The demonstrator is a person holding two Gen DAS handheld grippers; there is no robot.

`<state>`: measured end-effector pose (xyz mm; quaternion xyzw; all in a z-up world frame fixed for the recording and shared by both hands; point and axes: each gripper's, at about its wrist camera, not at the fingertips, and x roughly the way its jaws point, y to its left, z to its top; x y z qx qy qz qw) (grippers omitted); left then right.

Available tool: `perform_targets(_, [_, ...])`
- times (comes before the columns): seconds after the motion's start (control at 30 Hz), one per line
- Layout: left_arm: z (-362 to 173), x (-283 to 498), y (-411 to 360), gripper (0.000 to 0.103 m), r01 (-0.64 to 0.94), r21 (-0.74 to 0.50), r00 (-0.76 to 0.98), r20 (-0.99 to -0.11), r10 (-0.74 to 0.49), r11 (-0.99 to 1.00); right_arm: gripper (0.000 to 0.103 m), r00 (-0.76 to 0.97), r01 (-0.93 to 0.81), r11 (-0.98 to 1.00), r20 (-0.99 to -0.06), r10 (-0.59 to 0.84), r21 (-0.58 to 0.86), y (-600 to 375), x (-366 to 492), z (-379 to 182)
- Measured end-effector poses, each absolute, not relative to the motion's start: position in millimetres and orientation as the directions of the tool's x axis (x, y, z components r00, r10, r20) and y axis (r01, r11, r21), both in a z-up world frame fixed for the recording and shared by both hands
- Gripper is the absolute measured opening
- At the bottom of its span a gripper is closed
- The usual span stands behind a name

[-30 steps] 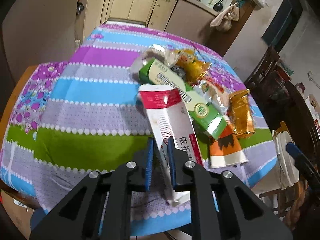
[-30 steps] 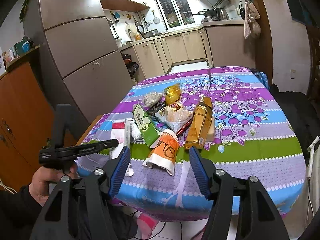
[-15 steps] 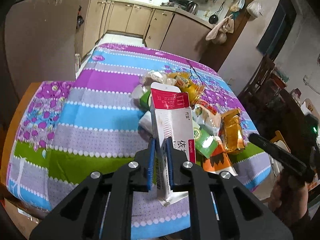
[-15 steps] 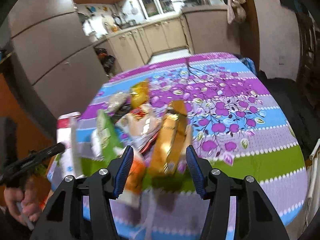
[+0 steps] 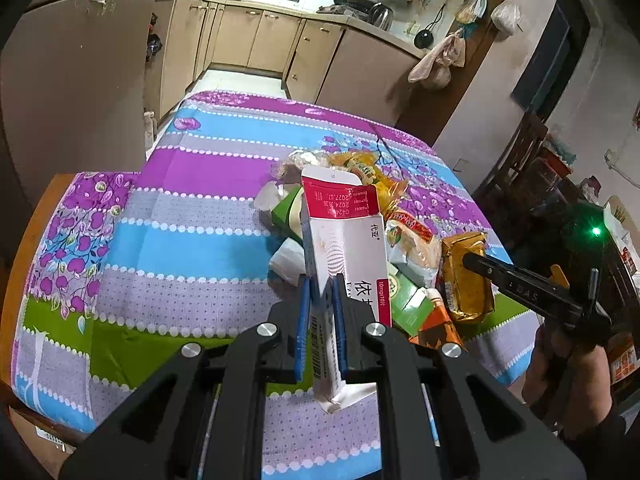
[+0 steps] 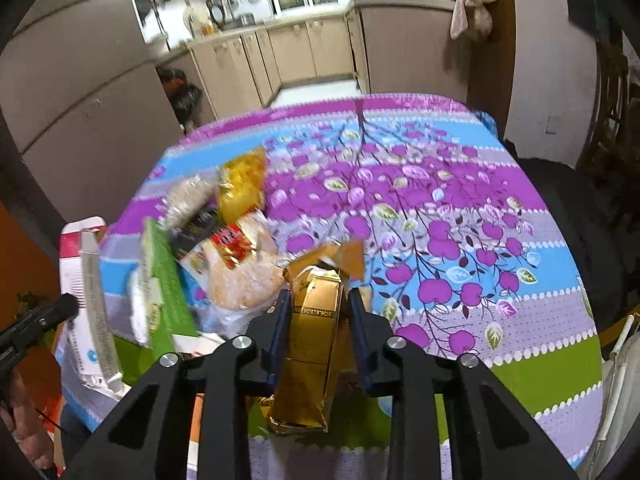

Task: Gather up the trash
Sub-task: 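Carry the box and gold pack to the bucket and open both tools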

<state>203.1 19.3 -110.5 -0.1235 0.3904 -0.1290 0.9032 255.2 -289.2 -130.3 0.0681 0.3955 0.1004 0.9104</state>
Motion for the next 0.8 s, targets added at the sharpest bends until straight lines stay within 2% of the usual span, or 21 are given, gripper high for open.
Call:
perform_targets(0.43, [-63,191,-4,0.01,0.206,-0.303,0.726,-0.591,-0.353,0.93,0.028,0.872,-0.114,0.973,-0.449,0.195,0.201,-309,175,-42])
perform_targets(0.63, [-25,187,-40,0.01,0.302,-0.3,0.738,-0.527,-0.421,0.905,0.028,0.919,-0.072,0.987,-0.375,0.122,0.143,-331,129,-2])
perform_targets(0.8, [3,179,-93,0.01,0.41,-0.29,0.717,-0.483,-0.502,0.865,0.028,0.943,0.03,0.993,-0.333,0.009,0.11,-374,89,25])
